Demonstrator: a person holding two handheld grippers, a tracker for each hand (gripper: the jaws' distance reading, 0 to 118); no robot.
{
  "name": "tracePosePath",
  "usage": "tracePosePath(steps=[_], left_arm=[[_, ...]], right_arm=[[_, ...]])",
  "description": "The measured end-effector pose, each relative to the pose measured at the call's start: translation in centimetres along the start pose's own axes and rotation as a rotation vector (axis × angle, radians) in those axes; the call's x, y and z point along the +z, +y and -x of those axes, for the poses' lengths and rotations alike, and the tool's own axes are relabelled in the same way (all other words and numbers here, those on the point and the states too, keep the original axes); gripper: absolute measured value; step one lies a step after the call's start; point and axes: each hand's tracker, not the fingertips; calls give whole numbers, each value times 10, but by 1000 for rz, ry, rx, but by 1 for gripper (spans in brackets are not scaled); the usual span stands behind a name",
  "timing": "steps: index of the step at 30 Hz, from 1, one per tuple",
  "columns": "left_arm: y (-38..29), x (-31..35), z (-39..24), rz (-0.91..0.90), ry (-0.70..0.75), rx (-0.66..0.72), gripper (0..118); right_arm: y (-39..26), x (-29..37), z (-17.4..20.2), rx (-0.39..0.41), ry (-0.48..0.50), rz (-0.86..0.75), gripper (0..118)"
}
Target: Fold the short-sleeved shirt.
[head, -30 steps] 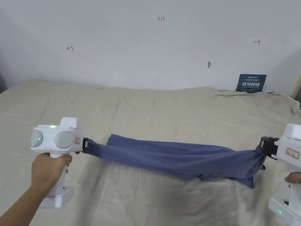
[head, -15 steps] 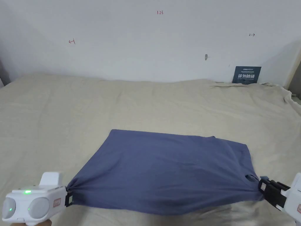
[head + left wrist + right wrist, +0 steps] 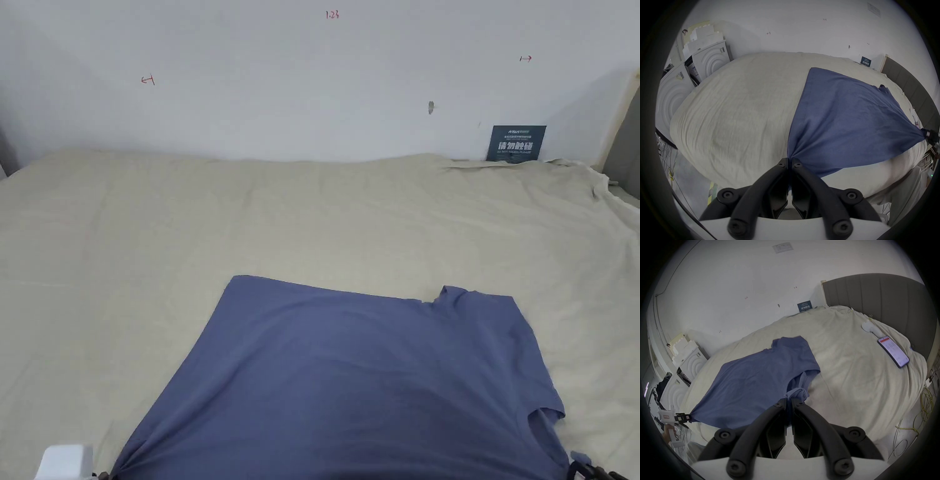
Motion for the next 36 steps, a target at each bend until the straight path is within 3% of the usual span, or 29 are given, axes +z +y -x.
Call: tracePosePath(steps=[7,13,17,20,21,22,24,25,26,36], left_arm=[[-13,-14,-4,69,24,-5,0],[-16,-43,-9,153,51,10,0],[-12,-47,-13,168,68,3,1],[-6,-40,-14,165,52,20,20],[-3,-37,-14,157,37,31,44],[1,-31,-15,155,23,41,68],[12,-20,-18,118,14,59,105],[19,-13,-21,71,4,56,109],[28,-1,-25,29,-12,43,109],[113,72,-71,-347,-48,-33,109]], right_arm=[[-16,-13,-14,-39,-56,56,3],[-27,-46,-14,3,-162,179,3],[-29,-58,-11,10,-177,232,4],[-20,-51,-2,34,-177,235,7],[-15,-46,1,38,-177,227,18],[-9,-42,4,40,-175,215,35],[5,-31,13,58,-142,175,80],[14,-25,19,77,-121,143,91],[24,-16,27,92,-118,100,94],[100,49,96,273,-24,-262,94]])
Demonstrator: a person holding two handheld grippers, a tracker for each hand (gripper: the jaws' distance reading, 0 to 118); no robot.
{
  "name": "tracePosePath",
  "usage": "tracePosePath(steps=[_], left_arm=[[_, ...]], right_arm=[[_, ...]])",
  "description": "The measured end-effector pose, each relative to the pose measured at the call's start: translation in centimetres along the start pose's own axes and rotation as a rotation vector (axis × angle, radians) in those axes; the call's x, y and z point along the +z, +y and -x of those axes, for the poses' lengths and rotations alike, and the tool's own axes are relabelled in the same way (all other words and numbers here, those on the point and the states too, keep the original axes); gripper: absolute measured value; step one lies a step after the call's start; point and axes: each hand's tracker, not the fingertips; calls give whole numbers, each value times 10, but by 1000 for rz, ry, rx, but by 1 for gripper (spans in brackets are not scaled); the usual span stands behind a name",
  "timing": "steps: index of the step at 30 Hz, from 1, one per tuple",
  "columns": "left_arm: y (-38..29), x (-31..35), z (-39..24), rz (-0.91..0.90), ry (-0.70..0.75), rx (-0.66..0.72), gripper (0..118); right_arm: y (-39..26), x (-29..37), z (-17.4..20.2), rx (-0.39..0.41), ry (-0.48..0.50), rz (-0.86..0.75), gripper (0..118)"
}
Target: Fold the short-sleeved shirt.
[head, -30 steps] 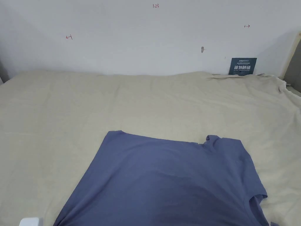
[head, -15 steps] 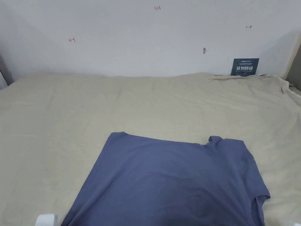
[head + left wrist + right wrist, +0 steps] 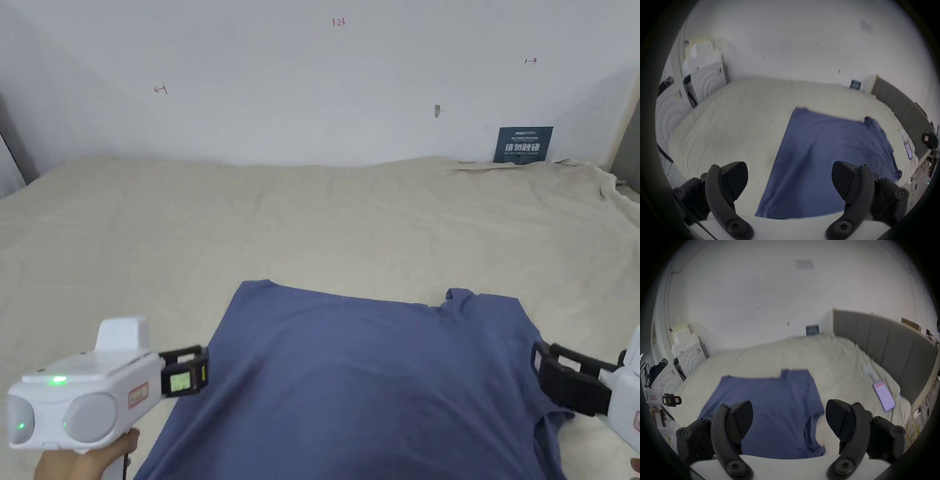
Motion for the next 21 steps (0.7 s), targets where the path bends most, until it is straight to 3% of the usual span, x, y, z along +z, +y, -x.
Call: tracePosePath(steps=[5,7,8,9,11,21], left_arm=[[16,5,-23,-189,13,-19,101],[15,4,-27,-248,-19,-3,66],[16,2,-29,-257,-40,14,34],[16,1,-30,-246,-40,16,1],[17,0,-33,-244,-75,17,0],[43,-66,-39,-122,-121,8,0]], right_arm=[[9,7,20,96,-63,-113,93],[9,7,24,98,-65,-127,83],[11,8,29,107,-66,-128,70],[11,8,31,113,-67,-132,45],[10,5,31,124,-78,-147,0],[24,-25,26,106,-71,-148,0]])
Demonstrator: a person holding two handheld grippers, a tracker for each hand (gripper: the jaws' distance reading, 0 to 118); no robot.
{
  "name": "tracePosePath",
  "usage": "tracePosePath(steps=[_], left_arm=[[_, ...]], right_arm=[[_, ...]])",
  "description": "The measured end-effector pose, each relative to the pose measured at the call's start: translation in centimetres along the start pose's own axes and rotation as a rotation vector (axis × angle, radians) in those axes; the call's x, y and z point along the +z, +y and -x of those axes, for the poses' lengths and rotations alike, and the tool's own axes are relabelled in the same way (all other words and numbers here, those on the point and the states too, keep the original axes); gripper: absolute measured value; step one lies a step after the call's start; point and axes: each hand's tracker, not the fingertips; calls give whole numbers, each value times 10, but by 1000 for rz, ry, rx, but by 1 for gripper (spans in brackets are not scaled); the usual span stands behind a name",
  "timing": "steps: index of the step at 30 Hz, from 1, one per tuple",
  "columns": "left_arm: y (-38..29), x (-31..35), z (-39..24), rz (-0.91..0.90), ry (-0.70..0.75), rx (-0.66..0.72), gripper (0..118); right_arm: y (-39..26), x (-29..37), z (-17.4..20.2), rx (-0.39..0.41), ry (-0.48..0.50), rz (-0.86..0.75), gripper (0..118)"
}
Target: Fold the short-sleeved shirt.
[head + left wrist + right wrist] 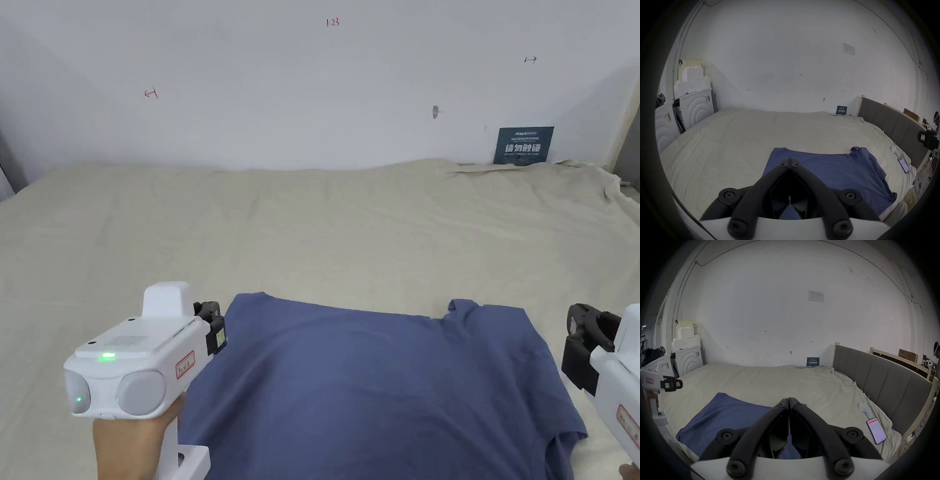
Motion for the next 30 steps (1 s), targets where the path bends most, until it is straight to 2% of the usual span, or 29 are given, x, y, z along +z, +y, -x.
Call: tracePosePath(steps=[8,11,13,14,15,17,18,19,26,30], left_arm=[[38,-137,22,160,-64,-20,0],[51,-194,31,290,-54,3,0],[54,-223,36,277,-54,-4,0],[56,-240,37,296,-35,-22,7],[58,-256,38,347,-25,-25,28],[55,-283,38,443,0,-38,82],[52,-296,38,436,-1,-57,103],[50,-305,38,441,-2,-78,107],[14,-364,35,629,70,-181,104],[1,-372,31,643,90,-168,83]], right_arm=[[1,-56,-7,-1,-12,40,0],[-1,-78,-9,5,-18,62,0],[-5,-94,-9,18,-30,77,0],[-7,-102,-10,24,-32,90,0],[-9,-110,-11,27,-34,98,0],[-13,-124,-13,28,-40,114,0],[-15,-130,-14,28,-42,120,0],[-18,-135,-15,27,-45,126,0],[-30,-158,-21,42,-59,167,0],[-37,-163,-26,46,-64,190,0]])
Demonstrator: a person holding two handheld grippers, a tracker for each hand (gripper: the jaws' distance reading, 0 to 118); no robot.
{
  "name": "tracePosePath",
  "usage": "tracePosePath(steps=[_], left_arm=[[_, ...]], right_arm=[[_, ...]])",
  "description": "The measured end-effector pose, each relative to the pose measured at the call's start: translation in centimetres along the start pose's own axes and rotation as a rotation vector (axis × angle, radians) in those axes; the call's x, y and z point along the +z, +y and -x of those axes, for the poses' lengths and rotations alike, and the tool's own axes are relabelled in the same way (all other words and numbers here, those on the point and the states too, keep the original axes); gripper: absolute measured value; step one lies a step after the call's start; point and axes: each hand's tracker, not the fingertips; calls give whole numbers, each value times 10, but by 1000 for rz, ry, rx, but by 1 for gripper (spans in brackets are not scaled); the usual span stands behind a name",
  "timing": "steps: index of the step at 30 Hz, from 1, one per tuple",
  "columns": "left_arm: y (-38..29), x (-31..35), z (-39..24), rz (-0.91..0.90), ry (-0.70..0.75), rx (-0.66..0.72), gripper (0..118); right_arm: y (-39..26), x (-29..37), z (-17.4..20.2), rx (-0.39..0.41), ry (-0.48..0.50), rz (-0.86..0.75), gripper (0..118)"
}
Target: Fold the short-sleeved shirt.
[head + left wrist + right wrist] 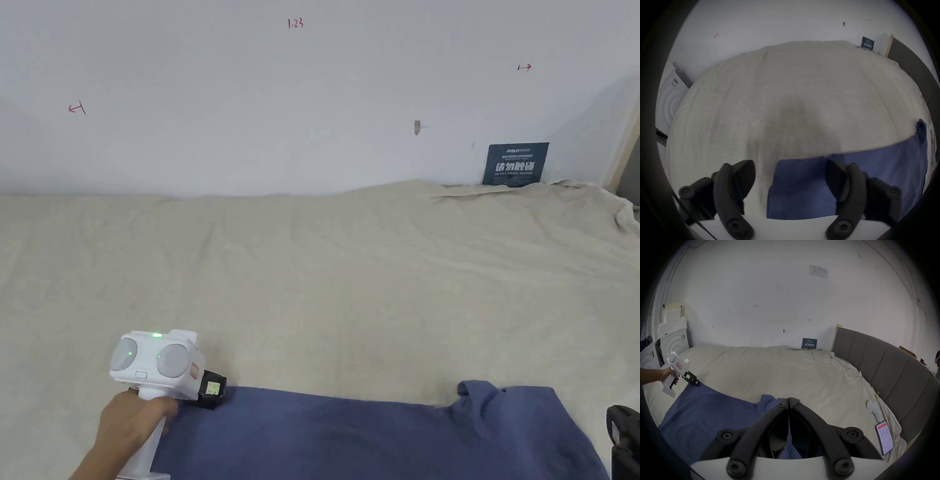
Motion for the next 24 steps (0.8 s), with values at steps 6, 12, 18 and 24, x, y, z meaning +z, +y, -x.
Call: tracePosePath(steps=[6,12,18,24], left_arm=[[3,19,-11,-30,-95,-24,17],[-3,53,-15,-113,-105,-31,3],[-12,85,-11,-154,-112,-62,3],[-17,93,1,-155,-122,-38,3]], right_arm=[[-2,-15,-17,-75,15,48,0],[3,-71,-45,-116,5,193,0],[-2,-145,-60,-156,43,371,74],[-14,-186,-46,-140,33,478,88]])
